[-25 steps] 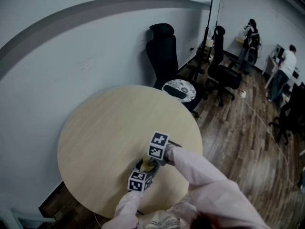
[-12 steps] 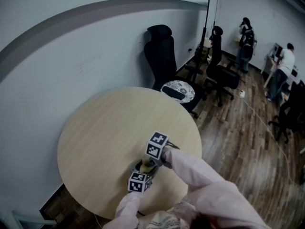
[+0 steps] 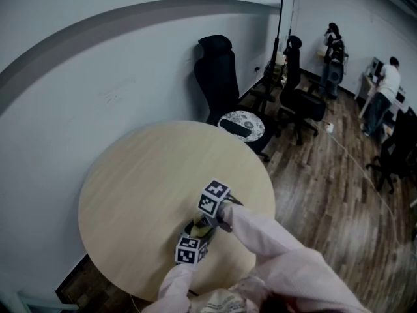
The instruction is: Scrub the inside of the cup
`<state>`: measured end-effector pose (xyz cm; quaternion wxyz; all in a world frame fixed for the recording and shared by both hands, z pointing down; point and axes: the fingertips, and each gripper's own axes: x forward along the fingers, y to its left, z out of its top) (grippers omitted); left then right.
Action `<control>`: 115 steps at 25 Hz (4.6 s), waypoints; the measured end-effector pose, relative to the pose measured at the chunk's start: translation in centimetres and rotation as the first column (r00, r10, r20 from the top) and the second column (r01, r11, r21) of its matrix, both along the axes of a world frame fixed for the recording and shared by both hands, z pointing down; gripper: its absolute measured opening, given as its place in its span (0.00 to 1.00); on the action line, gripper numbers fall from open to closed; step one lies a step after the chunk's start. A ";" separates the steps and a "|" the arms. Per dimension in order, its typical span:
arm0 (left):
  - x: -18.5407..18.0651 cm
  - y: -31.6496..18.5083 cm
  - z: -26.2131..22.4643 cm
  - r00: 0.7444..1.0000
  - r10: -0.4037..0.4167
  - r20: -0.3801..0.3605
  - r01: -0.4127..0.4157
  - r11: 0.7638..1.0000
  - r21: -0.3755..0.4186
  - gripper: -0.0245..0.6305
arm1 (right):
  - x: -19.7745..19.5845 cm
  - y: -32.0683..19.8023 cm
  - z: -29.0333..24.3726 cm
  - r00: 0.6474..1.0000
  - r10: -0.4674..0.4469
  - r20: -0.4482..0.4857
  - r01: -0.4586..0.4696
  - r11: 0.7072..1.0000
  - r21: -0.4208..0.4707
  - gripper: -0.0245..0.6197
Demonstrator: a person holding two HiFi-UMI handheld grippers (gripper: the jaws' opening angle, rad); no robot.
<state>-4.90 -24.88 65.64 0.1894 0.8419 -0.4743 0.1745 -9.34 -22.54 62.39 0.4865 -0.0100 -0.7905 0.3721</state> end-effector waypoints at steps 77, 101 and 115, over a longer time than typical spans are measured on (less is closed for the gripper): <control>-0.2 0.3 0.6 1.000 0.030 0.010 -0.030 0.999 -0.010 0.57 | 3.5 -1.8 -0.2 0.551 -0.771 -0.319 0.798 0.374 0.472 0.08; -0.1 0.4 0.7 1.000 0.022 -0.004 -0.022 1.000 -0.023 0.56 | 3.6 -0.8 0.7 0.716 -0.636 -0.287 0.698 0.649 0.303 0.08; -0.2 0.4 1.0 1.000 0.016 0.000 -0.016 0.999 -0.033 0.56 | 3.3 0.3 0.8 0.814 -0.533 -0.232 0.575 0.798 0.182 0.08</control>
